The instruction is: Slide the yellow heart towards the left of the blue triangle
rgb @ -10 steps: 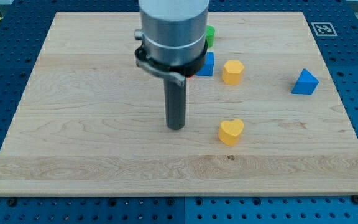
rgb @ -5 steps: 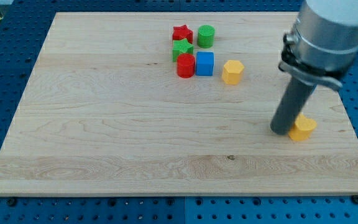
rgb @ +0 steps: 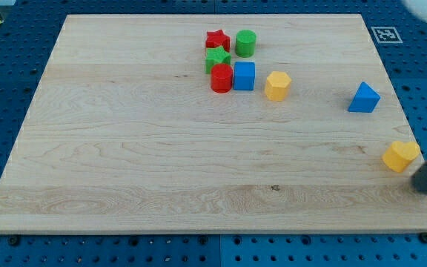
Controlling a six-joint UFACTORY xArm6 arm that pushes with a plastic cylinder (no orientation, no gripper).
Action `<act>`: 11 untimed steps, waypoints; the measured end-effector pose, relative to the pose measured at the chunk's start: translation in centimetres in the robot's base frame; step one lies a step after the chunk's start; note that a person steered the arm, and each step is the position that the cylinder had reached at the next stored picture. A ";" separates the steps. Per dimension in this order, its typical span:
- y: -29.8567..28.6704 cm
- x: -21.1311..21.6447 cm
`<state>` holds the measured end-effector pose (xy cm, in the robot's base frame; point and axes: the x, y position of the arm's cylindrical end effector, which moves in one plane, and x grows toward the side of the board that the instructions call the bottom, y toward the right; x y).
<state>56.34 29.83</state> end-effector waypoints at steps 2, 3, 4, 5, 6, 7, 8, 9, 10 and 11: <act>-5.9 -6.3; -4.3 -6.6; 0.7 -4.1; 0.2 0.4; -4.3 0.8; -8.0 -3.5; -8.4 -7.1; -8.6 -5.7; -9.0 -2.9; -11.7 -3.3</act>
<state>53.02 18.14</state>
